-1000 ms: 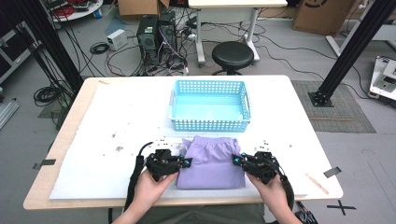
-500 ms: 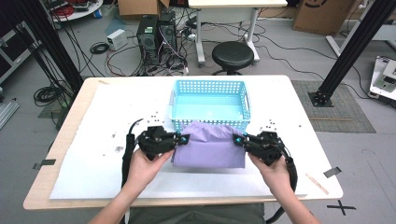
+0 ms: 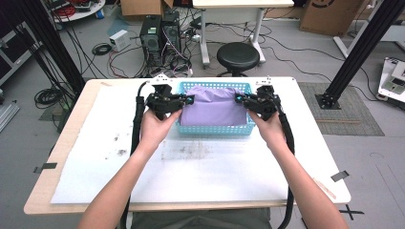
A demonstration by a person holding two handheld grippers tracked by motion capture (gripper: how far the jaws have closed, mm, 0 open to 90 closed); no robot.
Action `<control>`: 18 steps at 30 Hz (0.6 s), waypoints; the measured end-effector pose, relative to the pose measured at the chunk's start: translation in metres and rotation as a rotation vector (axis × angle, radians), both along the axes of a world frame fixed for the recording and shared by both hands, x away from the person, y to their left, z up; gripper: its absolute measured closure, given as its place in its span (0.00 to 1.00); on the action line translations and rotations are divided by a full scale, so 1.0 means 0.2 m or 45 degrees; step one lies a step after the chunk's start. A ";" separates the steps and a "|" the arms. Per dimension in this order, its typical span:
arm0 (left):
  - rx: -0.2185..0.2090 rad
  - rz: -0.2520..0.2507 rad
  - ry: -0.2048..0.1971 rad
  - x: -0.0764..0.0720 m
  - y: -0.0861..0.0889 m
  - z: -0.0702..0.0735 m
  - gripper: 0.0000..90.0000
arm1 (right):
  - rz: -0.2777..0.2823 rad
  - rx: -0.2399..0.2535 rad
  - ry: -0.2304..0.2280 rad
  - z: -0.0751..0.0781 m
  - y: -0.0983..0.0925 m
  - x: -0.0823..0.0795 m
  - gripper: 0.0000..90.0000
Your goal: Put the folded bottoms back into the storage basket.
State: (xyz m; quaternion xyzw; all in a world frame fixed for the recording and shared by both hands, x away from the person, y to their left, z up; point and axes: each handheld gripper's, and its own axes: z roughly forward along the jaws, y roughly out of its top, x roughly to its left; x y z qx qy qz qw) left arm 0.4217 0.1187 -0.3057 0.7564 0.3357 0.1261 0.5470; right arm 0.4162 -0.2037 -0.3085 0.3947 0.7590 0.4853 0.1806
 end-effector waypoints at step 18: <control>0.238 0.251 0.018 0.37 -0.02 -0.30 0.53 | -0.239 -0.205 0.109 -0.21 0.01 0.41 0.57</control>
